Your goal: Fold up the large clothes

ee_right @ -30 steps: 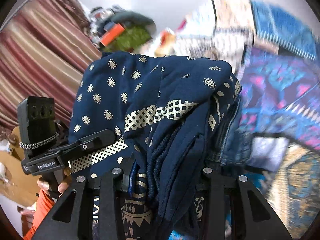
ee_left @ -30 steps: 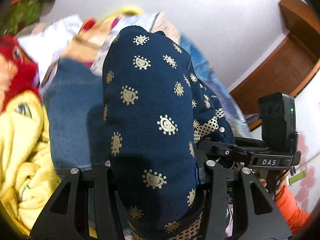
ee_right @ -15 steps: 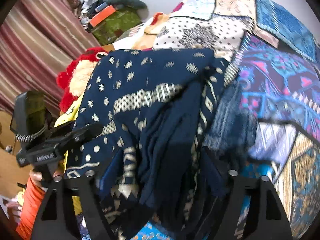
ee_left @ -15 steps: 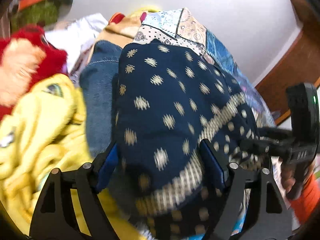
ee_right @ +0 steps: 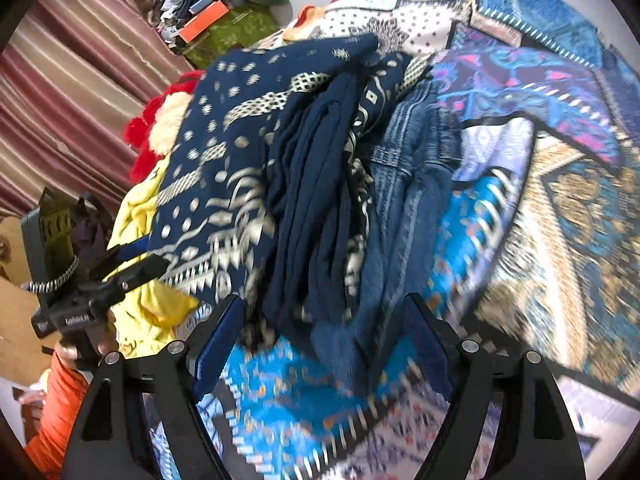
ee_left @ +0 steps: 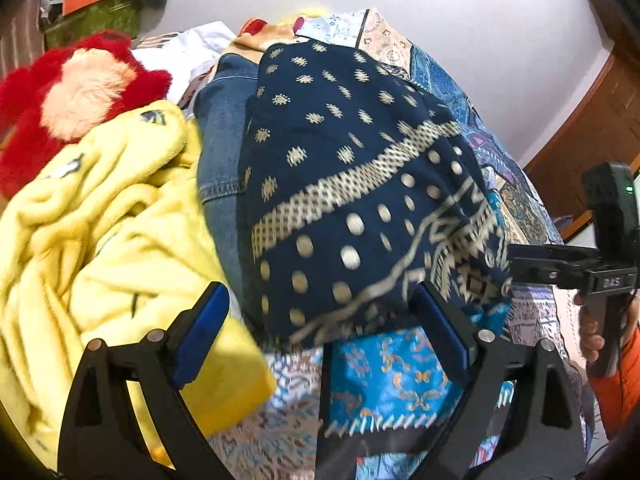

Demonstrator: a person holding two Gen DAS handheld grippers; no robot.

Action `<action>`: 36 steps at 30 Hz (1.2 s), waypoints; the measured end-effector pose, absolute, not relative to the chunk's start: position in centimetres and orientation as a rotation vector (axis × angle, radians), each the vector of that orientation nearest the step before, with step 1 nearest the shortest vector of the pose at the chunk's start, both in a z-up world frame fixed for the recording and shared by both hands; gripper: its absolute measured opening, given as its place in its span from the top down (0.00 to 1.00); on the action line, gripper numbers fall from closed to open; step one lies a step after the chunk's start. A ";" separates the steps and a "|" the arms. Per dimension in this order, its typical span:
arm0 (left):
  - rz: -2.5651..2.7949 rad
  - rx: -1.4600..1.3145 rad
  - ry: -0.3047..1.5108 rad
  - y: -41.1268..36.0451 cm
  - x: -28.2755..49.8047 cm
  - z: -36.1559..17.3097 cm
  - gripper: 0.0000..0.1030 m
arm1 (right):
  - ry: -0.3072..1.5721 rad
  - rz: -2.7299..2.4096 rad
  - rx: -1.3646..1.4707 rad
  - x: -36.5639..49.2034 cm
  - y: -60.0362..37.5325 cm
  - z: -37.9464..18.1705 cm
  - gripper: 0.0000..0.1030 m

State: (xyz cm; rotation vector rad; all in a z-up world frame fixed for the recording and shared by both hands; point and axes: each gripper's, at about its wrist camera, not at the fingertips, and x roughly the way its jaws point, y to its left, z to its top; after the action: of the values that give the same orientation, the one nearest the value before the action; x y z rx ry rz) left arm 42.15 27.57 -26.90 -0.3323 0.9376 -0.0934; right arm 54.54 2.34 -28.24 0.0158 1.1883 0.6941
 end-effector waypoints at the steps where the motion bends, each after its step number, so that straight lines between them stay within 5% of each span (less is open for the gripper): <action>1: -0.082 -0.309 0.945 27.2 41.6 -26.5 0.09 | 1.175 0.688 0.005 53.8 2.0 -27.5 0.23; 8: -0.019 -0.183 0.845 25.1 37.7 -19.3 0.10 | 0.937 0.699 -0.036 47.6 0.7 -18.1 0.23; 22: 0.046 -0.031 0.261 18.6 20.9 1.9 0.10 | 0.316 0.651 -0.003 29.9 -2.0 0.8 0.23; 36: 0.134 -0.005 0.032 14.7 11.2 2.9 0.10 | 0.099 0.562 0.013 16.9 -3.7 1.6 0.23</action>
State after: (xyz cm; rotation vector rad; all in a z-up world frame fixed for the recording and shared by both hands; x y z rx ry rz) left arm 11.17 14.70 2.85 -0.0053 0.0321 0.1339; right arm 16.85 -3.71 1.57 0.0134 0.0986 0.5623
